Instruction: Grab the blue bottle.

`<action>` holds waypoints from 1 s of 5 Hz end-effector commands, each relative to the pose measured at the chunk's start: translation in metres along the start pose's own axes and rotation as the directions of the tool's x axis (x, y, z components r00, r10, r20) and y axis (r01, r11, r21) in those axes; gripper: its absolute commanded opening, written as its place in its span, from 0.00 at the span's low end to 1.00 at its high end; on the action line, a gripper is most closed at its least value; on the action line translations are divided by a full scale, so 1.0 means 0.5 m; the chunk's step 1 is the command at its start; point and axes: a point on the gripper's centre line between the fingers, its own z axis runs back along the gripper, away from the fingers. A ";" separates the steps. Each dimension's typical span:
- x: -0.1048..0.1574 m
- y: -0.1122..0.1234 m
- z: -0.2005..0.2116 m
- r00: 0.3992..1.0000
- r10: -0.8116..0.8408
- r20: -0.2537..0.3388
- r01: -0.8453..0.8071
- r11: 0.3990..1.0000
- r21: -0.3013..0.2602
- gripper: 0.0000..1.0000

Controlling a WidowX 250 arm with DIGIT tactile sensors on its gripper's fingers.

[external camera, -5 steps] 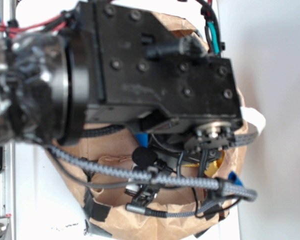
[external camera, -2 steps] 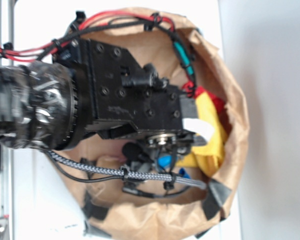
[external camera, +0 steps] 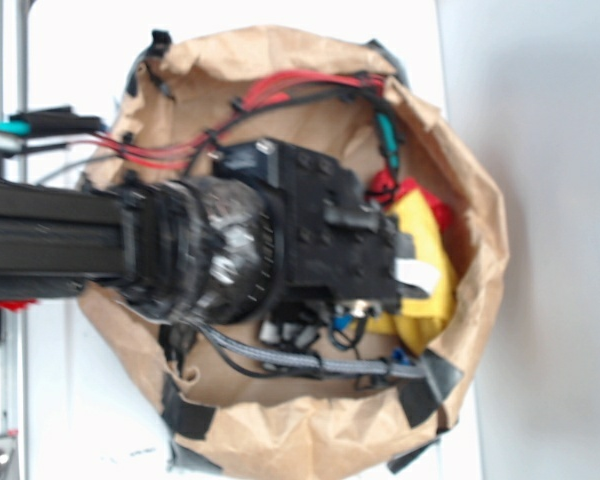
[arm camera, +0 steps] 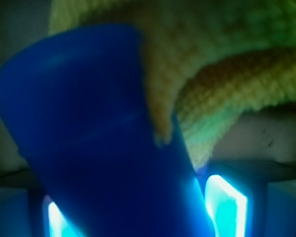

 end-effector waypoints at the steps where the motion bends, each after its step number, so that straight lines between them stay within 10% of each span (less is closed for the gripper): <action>1: -0.018 0.007 0.142 0.995 0.028 0.094 -0.020 0.996 -0.084 0.00; 5: -0.070 0.097 0.392 0.958 0.262 0.115 -0.252 0.963 -0.093 0.00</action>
